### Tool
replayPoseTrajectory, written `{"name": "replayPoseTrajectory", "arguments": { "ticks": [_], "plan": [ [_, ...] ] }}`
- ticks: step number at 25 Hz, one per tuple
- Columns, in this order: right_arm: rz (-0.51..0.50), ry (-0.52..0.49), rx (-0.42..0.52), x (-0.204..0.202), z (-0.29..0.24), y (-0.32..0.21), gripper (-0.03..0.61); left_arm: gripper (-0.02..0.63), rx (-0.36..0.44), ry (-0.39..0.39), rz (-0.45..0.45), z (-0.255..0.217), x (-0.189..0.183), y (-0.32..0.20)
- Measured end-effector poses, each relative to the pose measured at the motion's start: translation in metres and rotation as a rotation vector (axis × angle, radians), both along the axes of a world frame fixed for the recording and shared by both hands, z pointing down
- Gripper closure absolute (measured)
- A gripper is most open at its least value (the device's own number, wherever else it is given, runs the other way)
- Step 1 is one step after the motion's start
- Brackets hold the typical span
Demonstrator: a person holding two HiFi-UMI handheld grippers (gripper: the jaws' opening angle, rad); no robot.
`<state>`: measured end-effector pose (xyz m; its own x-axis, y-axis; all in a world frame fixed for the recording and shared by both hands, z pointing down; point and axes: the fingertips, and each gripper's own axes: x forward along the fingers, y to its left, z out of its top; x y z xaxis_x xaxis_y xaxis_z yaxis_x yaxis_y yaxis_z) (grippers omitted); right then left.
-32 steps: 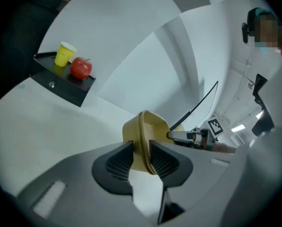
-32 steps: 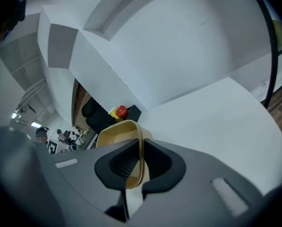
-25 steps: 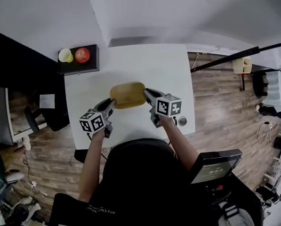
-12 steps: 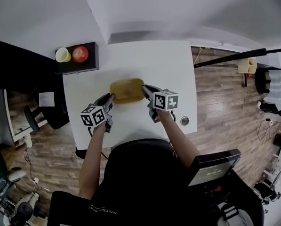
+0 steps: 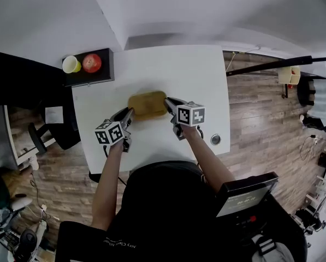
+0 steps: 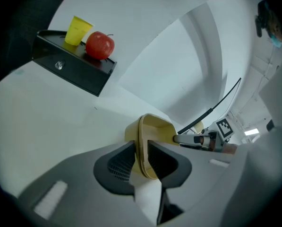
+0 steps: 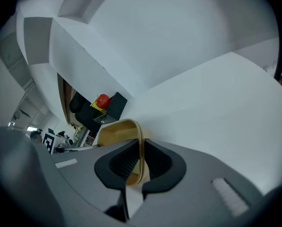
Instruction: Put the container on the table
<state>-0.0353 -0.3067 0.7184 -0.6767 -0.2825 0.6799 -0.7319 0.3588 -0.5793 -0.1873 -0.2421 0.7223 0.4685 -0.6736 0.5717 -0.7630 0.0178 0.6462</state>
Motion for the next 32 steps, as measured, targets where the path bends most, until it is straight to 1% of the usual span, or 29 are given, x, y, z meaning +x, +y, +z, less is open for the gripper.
{"name": "replayPoseTrajectory", "arguments": {
  "ticks": [5,9,14,17,20,24,28,30,32],
  "plan": [
    [-0.014,-0.002,-0.020,-0.003,0.018,0.001,0.522,0.523,-0.015,-0.012,-0.006,0.006,0.000,-0.002],
    [-0.006,0.010,-0.022,-0.003,0.017,0.000,0.520,0.522,-0.022,-0.009,-0.012,0.010,-0.002,-0.002],
    [-0.018,0.016,-0.019,-0.001,0.023,0.000,0.511,0.522,-0.026,-0.006,-0.010,0.014,-0.002,-0.004],
    [-0.021,-0.013,-0.024,-0.004,0.024,0.005,0.509,0.522,-0.033,-0.006,-0.010,0.015,-0.002,0.000],
    [-0.035,0.009,-0.012,-0.001,0.026,0.006,0.509,0.522,-0.033,-0.002,0.003,0.015,0.002,0.001],
    [-0.048,0.028,-0.006,0.001,0.022,0.011,0.501,0.509,-0.034,-0.020,-0.002,0.014,0.000,0.010],
    [-0.057,0.034,0.009,0.002,0.021,0.017,0.466,0.494,-0.021,-0.035,-0.014,0.009,-0.004,0.015],
    [-0.057,0.039,0.024,0.003,0.019,0.021,0.432,0.491,-0.011,-0.048,-0.021,0.006,-0.006,0.019],
    [-0.057,0.044,0.040,0.006,0.015,0.026,0.420,0.480,0.001,-0.063,-0.023,0.003,-0.007,0.025]
  ]
}}
